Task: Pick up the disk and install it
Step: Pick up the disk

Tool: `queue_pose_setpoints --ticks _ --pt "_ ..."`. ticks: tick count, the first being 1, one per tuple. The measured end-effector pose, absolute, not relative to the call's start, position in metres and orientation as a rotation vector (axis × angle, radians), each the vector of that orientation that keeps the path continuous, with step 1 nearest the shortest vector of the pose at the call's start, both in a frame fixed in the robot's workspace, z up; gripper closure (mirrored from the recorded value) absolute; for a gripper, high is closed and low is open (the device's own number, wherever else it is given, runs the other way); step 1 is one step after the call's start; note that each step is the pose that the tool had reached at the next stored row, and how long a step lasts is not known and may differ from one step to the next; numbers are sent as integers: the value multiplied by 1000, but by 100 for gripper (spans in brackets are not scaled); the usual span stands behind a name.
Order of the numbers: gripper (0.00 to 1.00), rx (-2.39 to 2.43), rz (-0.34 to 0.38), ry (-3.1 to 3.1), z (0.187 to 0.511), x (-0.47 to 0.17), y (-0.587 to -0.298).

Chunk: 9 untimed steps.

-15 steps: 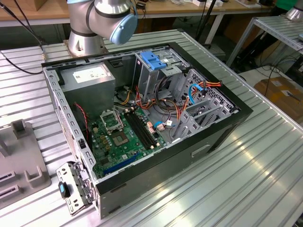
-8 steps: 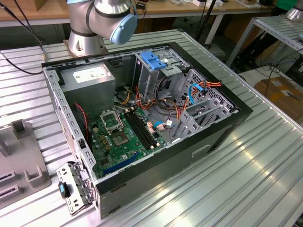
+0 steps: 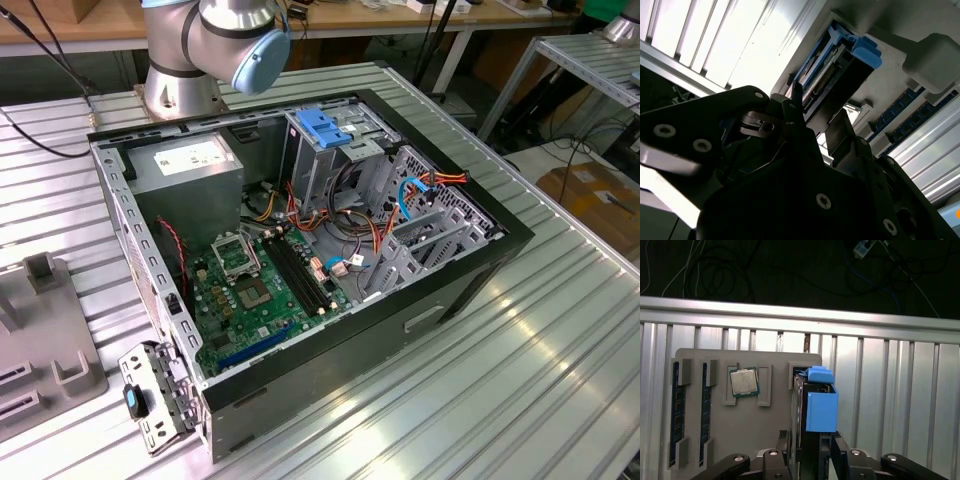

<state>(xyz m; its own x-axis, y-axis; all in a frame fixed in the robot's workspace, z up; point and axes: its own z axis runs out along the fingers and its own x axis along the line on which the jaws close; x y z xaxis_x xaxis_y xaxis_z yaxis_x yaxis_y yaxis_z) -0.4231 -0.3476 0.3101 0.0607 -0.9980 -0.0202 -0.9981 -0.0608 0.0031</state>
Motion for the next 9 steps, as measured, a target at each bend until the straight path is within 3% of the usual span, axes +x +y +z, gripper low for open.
queue_pose_setpoints --ticks 9 --pt "55 -2280 27 2145 308 -423 -348"
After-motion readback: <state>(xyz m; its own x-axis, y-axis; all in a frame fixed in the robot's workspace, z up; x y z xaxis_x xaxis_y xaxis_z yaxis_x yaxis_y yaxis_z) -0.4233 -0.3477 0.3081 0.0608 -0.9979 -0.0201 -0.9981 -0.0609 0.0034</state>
